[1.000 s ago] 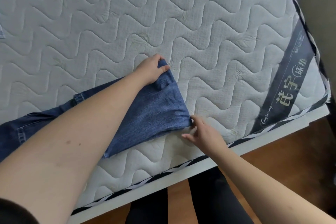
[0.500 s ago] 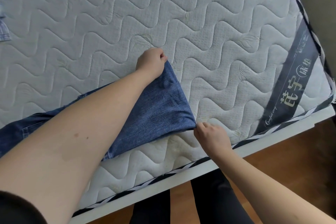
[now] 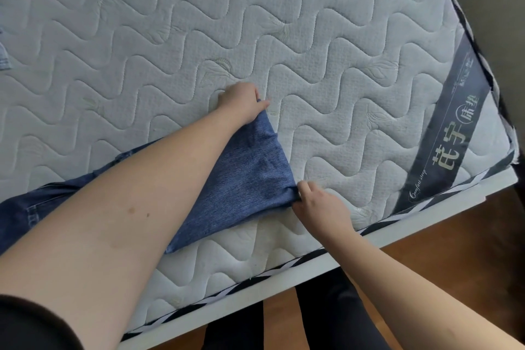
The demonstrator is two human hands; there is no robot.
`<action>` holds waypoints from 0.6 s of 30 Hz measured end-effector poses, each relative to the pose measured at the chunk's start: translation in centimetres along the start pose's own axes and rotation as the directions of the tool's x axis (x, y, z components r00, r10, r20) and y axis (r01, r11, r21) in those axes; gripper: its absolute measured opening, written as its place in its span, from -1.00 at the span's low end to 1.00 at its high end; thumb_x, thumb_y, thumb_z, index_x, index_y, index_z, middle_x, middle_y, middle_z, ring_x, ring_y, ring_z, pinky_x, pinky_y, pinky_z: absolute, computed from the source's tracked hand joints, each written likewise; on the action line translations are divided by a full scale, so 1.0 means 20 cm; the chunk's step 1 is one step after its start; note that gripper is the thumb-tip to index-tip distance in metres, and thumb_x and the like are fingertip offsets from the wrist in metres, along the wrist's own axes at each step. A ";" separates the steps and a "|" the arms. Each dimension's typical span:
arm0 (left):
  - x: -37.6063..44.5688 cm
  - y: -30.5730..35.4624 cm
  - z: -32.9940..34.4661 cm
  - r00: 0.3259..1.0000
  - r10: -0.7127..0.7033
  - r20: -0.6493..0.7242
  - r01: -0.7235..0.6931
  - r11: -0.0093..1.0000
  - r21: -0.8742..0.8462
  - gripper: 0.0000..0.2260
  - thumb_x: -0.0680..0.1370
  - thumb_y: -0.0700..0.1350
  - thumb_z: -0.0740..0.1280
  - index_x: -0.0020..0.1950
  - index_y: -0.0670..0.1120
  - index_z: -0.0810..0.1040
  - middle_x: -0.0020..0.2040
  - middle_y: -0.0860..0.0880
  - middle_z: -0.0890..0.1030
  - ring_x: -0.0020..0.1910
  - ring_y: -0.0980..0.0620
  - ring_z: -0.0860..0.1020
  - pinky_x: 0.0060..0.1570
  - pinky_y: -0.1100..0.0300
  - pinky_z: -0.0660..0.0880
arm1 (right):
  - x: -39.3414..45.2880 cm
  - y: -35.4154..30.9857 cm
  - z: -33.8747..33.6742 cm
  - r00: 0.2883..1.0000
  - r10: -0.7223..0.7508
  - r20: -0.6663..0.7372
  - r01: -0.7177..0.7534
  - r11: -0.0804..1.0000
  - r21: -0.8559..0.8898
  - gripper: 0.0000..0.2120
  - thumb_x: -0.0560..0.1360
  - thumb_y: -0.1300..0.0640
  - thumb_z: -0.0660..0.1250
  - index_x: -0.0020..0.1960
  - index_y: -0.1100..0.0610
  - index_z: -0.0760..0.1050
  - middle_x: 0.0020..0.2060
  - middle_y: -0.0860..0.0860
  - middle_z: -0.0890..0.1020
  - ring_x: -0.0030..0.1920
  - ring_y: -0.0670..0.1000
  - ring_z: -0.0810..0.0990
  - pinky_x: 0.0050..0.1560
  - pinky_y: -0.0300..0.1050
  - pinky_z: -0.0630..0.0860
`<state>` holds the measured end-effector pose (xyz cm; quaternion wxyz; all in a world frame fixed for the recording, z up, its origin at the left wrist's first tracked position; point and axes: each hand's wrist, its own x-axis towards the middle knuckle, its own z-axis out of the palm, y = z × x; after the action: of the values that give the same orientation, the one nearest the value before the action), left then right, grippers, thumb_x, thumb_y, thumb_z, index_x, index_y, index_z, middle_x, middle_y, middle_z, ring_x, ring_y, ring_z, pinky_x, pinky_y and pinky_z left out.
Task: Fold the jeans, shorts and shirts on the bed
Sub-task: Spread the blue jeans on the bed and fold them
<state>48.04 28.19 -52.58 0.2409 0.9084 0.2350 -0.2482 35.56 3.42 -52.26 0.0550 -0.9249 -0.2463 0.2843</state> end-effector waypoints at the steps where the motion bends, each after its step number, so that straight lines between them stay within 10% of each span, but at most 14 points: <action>1: 0.00 0.01 0.00 1.000 -0.018 -0.017 0.018 1.000 -0.019 -0.78 0.56 0.12 0.33 -0.08 -0.01 0.45 0.06 -0.05 0.59 0.10 -0.11 0.52 0.02 0.11 0.38 | 0.01 -0.01 -0.01 0.999 -0.040 -0.011 0.040 0.998 -0.046 -0.86 0.55 0.09 0.24 0.00 0.16 0.47 -0.13 0.09 0.56 -0.28 0.21 0.57 -0.43 -0.04 0.29; 6: 0.00 0.03 0.01 0.994 -0.064 -0.093 0.051 0.990 -0.128 -0.84 0.60 -0.01 0.31 -0.12 -0.05 0.45 0.07 -0.08 0.59 0.08 -0.14 0.54 0.12 0.02 0.47 | -0.07 0.03 -0.03 0.973 -0.145 -0.180 0.129 0.987 -0.098 -0.68 0.11 0.28 0.61 -0.41 0.18 0.44 -0.54 0.07 0.44 -0.63 0.12 0.37 -0.56 -0.20 0.10; 11: -0.03 0.02 0.09 0.989 -0.014 -0.144 -0.006 0.990 -0.138 -0.80 0.59 0.05 0.29 -0.11 -0.05 0.45 0.04 -0.03 0.57 0.03 -0.12 0.54 0.05 0.01 0.47 | -0.10 0.04 0.03 0.995 -0.095 -0.022 0.092 0.990 -0.109 -0.80 0.37 0.19 0.51 -0.22 0.16 0.48 -0.37 0.07 0.54 -0.45 0.14 0.54 -0.49 -0.11 0.20; 15: -0.01 -0.06 0.07 0.996 0.043 -0.076 -0.050 0.995 -0.083 -0.60 0.52 0.23 0.32 0.13 -0.07 0.44 0.16 -0.06 0.54 0.15 -0.12 0.50 0.10 0.02 0.42 | -0.11 0.11 0.02 0.968 0.110 0.226 -0.193 0.900 0.390 -0.76 0.60 0.10 0.16 0.25 0.07 0.41 0.05 -0.02 0.56 0.05 0.07 0.56 0.03 0.01 0.46; 18: 0.02 -0.10 0.01 0.987 0.101 0.127 -0.112 0.990 0.081 -0.50 0.44 0.30 0.38 0.12 -0.08 0.50 0.16 -0.11 0.53 0.11 -0.13 0.49 0.04 0.07 0.42 | -0.04 0.05 -0.05 0.956 0.177 0.233 -0.291 0.669 0.684 -0.69 0.59 -0.06 0.21 0.30 -0.02 0.41 0.02 -0.14 0.60 0.05 -0.05 0.58 0.00 -0.13 0.45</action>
<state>47.23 29.69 -53.57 0.2277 0.9123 0.1597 -0.3006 35.97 2.21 -51.39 0.3522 -0.8318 0.0004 0.4290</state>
